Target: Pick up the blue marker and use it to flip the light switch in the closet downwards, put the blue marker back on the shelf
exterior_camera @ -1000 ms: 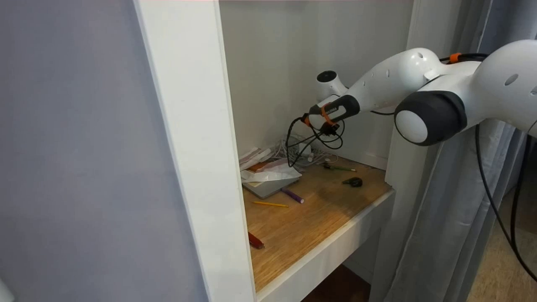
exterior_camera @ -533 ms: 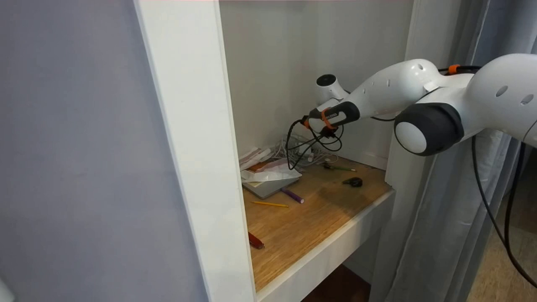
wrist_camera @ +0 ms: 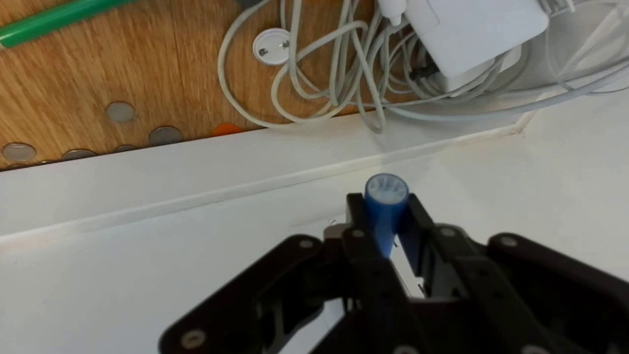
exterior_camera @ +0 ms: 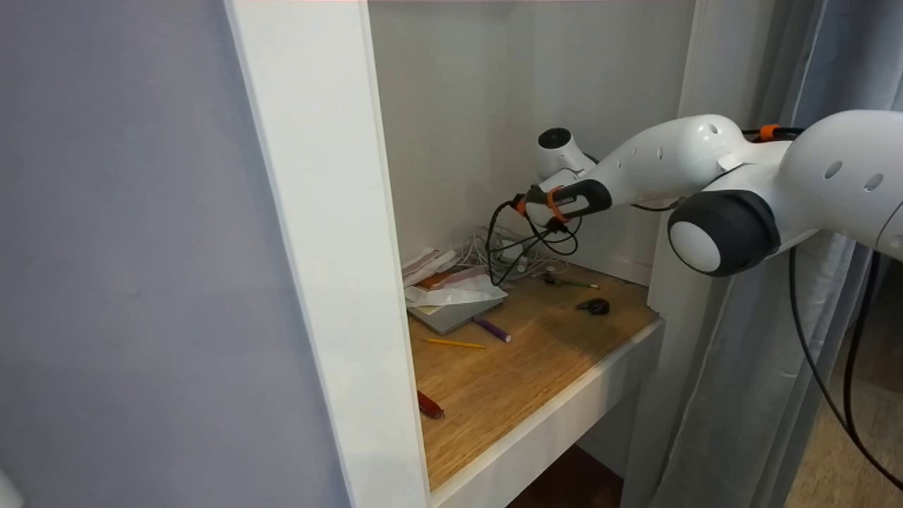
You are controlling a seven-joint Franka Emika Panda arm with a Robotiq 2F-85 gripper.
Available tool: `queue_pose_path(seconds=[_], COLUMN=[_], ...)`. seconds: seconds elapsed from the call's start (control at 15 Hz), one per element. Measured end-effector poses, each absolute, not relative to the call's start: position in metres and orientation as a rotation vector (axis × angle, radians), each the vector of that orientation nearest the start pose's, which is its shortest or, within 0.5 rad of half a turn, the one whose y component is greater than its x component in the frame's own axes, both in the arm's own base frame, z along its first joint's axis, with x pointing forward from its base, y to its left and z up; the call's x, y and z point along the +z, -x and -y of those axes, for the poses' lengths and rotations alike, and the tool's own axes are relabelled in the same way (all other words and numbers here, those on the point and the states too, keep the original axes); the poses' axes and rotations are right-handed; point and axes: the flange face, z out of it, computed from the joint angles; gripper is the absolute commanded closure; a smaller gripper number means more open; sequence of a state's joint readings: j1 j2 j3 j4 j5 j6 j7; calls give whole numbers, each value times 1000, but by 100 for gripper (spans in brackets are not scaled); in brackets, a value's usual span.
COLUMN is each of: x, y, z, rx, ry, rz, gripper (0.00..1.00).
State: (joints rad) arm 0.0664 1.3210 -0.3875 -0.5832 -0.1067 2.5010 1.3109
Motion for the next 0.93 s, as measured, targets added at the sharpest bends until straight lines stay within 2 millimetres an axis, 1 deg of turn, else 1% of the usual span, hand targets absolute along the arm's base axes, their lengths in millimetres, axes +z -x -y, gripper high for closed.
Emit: queue_pose_path(seconds=[0.67,0.93], x=[265,261], y=[-851,-850], z=[55,58], rx=[-1178,-1175], ry=[2420,2419], rz=[-1600,-1606], gripper=[95,95])
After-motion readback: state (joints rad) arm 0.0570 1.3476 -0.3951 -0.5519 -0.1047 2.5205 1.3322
